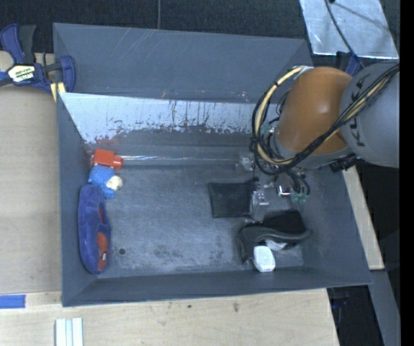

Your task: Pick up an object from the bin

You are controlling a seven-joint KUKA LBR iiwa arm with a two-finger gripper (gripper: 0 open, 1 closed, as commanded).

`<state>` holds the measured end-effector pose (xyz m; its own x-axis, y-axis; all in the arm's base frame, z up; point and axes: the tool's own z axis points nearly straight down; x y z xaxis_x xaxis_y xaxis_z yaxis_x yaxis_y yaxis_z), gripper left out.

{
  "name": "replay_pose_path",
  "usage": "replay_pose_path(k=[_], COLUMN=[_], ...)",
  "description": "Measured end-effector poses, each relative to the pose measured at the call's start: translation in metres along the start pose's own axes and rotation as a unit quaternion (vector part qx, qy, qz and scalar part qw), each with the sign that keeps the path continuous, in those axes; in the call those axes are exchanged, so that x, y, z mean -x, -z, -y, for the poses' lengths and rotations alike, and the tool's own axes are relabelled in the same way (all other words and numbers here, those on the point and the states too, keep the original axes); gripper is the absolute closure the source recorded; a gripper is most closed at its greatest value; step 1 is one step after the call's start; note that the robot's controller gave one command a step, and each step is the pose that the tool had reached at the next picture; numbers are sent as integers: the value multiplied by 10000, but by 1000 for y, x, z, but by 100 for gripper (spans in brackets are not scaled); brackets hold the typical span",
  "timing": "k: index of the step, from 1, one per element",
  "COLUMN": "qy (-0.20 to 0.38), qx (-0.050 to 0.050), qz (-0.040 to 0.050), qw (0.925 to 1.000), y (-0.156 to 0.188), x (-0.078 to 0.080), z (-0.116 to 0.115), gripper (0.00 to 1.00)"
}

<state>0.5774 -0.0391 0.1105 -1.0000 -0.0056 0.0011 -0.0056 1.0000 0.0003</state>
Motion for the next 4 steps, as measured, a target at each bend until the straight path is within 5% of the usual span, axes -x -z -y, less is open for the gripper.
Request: replay_pose_path(k=[1, 2, 3, 4], qy=[-824, -811, -810, -796], qx=[2, 0, -1, -3], qz=[16, 26, 37, 36], qw=[9966, 9967, 9967, 9968], y=[-41, -40, -39, -24], x=[-9, -8, -7, -6], z=[-9, -8, -8, -8], gripper=[0, 0, 100, 100])
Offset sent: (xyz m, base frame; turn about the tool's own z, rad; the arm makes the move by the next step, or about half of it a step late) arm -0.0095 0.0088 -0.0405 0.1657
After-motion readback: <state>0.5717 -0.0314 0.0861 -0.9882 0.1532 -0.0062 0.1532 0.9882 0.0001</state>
